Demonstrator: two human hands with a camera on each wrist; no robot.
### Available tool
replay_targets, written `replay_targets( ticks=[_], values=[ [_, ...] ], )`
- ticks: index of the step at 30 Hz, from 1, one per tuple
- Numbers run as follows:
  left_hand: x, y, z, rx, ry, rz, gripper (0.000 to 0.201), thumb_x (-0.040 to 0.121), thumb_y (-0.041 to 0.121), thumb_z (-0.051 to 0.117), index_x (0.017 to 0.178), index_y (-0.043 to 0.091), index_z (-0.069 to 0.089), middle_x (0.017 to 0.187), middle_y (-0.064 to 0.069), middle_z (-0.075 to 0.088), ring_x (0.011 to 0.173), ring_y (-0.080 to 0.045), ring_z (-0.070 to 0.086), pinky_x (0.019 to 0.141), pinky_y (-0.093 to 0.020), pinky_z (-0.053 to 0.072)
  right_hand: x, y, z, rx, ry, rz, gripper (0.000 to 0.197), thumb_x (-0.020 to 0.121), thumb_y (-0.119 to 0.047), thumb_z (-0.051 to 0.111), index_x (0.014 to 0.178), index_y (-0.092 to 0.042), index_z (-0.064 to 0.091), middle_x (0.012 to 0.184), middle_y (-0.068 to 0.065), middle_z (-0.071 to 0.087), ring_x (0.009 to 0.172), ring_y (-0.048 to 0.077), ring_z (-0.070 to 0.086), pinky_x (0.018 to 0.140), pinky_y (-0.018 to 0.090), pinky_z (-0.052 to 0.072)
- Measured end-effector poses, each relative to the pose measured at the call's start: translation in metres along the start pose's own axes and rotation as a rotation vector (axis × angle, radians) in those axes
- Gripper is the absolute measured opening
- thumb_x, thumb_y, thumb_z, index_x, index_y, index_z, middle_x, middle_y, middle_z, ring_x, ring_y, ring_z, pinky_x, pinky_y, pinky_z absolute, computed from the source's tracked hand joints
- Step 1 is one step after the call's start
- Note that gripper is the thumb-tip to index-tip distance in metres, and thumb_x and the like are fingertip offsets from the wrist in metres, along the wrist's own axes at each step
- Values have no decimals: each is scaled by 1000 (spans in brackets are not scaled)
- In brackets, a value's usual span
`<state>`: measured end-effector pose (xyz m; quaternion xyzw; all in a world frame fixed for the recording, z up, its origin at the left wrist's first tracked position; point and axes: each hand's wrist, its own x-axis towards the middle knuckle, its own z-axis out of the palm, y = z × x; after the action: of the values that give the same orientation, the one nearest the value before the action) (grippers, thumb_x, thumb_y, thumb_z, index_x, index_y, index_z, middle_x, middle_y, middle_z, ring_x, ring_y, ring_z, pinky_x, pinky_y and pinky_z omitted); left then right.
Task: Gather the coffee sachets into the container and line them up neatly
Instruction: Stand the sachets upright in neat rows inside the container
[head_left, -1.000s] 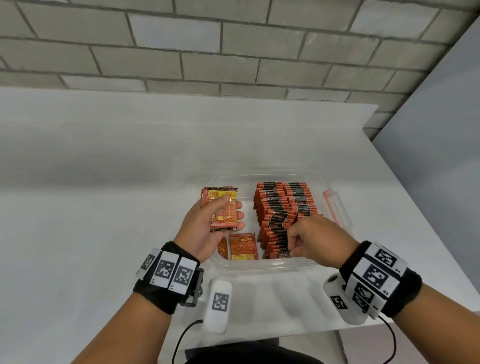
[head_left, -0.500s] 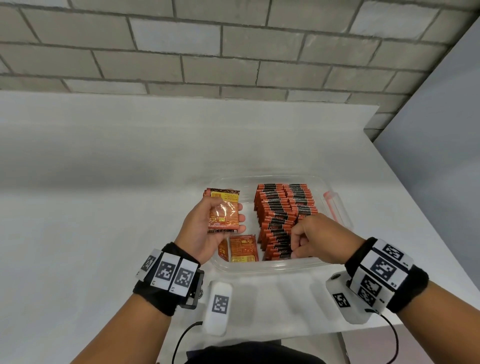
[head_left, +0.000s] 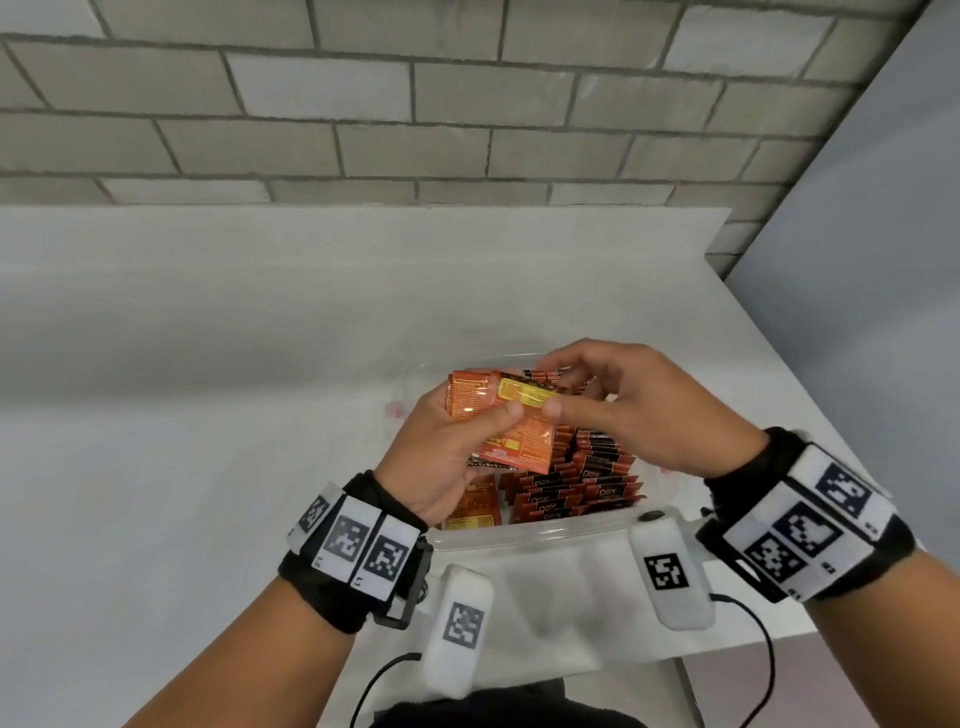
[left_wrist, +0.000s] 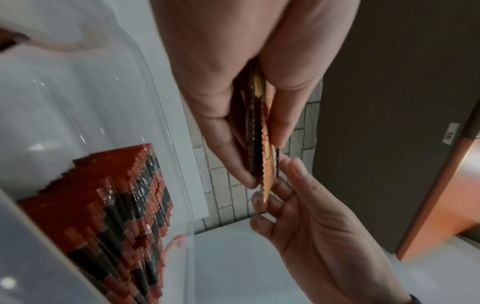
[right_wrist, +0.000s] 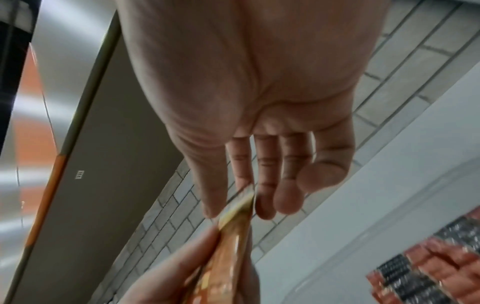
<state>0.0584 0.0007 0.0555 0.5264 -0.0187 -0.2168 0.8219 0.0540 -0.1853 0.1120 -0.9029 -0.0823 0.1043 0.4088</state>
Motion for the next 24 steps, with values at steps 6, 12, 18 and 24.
replay_targets(
  ticks=[6,12,18,24],
  values=[
    [2,-6,6,-75,-13,-61,40,74,28,65,110,9,61,96,-14,71,81,-26,69,67,-39,59,-3,9,4,243,117,5,22,82,-13,70,100,-24,63,93,8,67,77,19,67,68,29,58],
    [6,-5,4,-202,11,-158,44,77,44,58,104,9,61,85,-12,65,70,-22,62,66,-38,55,-7,14,9,227,309,-159,16,83,-5,69,82,-16,57,85,3,64,78,15,64,72,30,53],
    [11,0,4,-169,46,-55,17,88,8,55,102,7,63,87,-8,71,78,-20,68,67,-33,56,-11,22,33,-120,130,-360,28,76,-40,68,99,-24,69,100,-5,53,94,6,53,84,13,42],
    [12,0,3,-51,76,-31,18,87,5,59,103,11,63,94,-7,72,86,-22,70,72,-36,58,-4,19,23,-41,313,-202,30,83,-28,71,109,-35,59,106,-10,54,83,4,55,71,11,43]
  ],
)
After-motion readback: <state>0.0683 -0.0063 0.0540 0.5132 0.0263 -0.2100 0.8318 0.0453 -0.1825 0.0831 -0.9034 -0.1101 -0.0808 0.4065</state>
